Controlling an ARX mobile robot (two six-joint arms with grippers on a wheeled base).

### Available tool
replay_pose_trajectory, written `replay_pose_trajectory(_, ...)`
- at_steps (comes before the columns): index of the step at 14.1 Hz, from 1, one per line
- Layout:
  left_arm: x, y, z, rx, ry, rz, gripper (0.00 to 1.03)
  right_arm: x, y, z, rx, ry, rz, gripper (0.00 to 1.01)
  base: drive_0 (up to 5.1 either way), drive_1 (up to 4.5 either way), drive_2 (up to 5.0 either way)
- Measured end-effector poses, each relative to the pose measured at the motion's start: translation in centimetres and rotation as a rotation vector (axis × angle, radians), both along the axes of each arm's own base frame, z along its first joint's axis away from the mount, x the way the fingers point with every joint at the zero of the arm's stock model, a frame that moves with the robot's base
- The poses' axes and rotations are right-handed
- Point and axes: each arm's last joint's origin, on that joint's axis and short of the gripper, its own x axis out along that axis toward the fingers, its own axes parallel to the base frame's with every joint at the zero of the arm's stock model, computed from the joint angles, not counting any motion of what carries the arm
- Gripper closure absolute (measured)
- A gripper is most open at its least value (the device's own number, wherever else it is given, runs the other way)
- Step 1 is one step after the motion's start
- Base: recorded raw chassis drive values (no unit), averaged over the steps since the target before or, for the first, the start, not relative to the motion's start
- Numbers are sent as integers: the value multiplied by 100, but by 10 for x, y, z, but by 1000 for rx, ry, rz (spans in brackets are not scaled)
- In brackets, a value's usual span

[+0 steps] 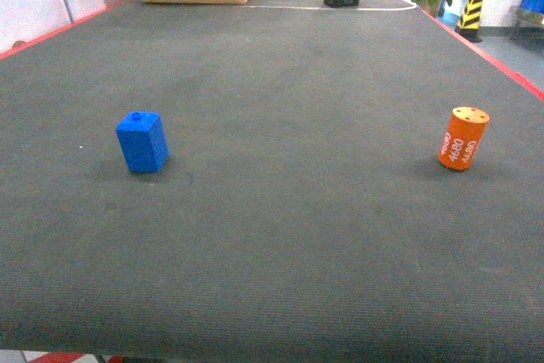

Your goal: Sort blue parts and orange caps into right shelf containers

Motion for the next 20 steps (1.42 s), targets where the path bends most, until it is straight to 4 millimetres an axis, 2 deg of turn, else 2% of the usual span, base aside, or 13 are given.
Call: replay_pose_trajectory(20, 0, 0, 0, 0, 0, 0, 5, 0, 0, 0, 0, 0, 0, 3, 0, 0, 0)
